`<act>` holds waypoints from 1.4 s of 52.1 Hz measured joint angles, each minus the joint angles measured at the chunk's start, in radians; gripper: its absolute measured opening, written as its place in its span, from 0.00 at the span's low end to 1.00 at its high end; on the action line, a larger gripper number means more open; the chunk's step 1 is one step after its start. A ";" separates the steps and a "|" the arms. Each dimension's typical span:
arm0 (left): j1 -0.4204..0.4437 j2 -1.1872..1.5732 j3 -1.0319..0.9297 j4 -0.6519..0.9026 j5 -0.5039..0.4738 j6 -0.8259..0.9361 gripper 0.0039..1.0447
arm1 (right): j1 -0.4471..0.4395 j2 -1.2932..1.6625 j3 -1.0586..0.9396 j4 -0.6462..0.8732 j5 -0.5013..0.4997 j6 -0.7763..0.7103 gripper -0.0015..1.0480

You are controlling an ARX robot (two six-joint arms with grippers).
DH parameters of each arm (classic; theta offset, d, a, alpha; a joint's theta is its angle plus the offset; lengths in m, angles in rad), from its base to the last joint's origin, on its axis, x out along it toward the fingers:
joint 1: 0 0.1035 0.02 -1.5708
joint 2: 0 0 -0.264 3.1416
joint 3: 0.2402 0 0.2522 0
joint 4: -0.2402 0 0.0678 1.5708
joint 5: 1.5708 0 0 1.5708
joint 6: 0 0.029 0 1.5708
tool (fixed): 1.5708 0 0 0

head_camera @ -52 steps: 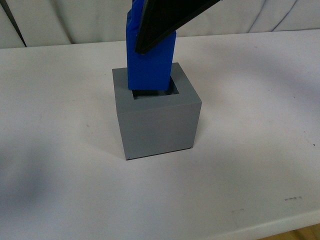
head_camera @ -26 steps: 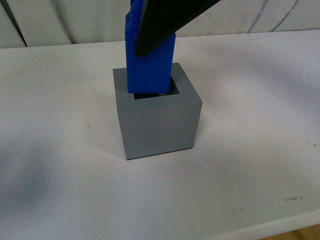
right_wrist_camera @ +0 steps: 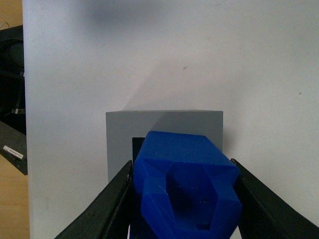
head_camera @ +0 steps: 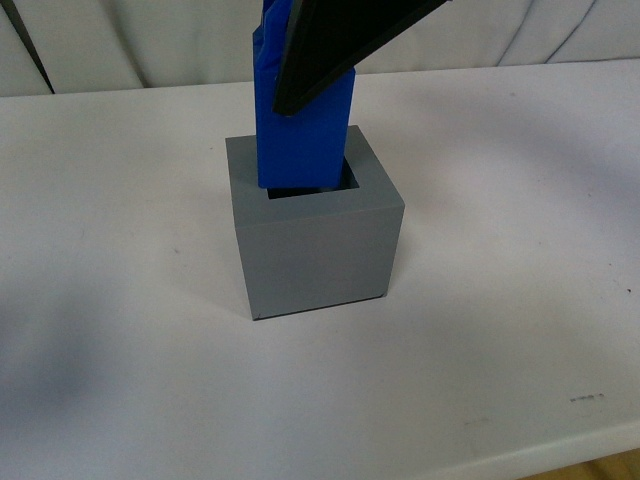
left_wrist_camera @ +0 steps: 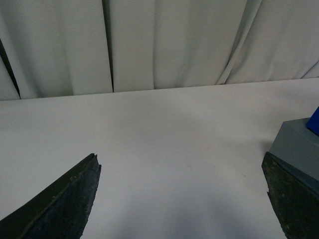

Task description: Insert blue part into gray base

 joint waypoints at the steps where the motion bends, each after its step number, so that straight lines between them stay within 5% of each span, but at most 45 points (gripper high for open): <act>1: 0.000 0.000 0.000 0.000 0.000 0.000 0.94 | 0.000 0.001 0.002 -0.003 0.000 -0.001 0.46; 73: 0.000 0.000 0.000 0.000 0.000 0.000 0.94 | -0.011 0.034 0.059 -0.052 0.009 -0.026 0.46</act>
